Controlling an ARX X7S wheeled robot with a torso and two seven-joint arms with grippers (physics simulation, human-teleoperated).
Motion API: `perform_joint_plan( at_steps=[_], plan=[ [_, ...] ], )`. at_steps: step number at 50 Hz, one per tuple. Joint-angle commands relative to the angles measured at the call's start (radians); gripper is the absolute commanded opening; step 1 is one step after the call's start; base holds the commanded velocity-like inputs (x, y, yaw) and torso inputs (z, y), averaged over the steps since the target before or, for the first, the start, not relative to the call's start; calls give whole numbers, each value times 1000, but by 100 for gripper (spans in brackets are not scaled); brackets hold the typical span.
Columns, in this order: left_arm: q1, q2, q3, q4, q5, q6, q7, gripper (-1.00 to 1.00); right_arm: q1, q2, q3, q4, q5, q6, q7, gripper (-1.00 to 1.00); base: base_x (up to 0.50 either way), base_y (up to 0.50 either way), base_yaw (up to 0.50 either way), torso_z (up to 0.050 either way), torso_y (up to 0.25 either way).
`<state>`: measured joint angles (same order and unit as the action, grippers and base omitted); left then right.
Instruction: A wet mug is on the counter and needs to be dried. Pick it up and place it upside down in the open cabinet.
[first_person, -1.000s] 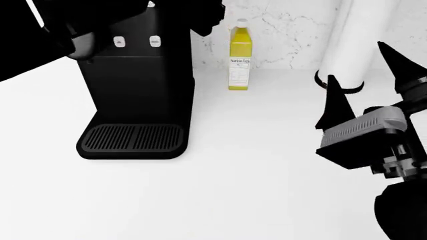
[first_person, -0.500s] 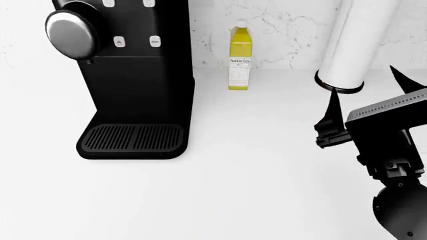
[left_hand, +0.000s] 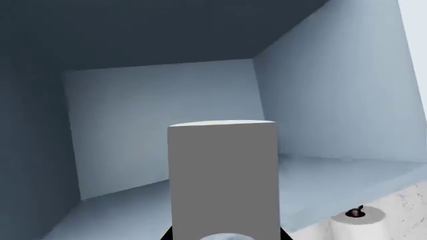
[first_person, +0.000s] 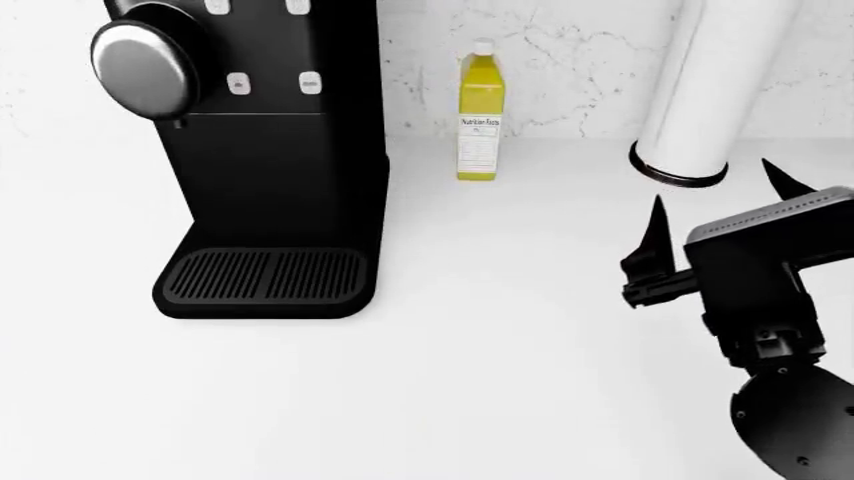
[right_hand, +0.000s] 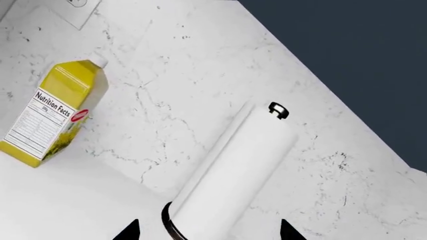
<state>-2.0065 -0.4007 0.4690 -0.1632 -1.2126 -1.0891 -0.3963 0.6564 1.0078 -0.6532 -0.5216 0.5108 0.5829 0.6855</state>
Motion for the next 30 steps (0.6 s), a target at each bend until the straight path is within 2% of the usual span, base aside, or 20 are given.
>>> perform_joint_plan(
  at_steps=[1,21,30],
  plan=[
    [-95,28,27,-141,92,55,53,-100,-12,-18,-7,34,0,-12,-6,100,0,0,0,0,0],
    [-220,87,159,-433,302,198,197,-100,-21,-47,-18,65,0,-26,-19,100,0,0,0,0,1],
    [-268,115,196,-546,377,259,226,-100,-40,-53,-21,86,-6,-47,-18,100,0,0,0,0,0]
  ],
)
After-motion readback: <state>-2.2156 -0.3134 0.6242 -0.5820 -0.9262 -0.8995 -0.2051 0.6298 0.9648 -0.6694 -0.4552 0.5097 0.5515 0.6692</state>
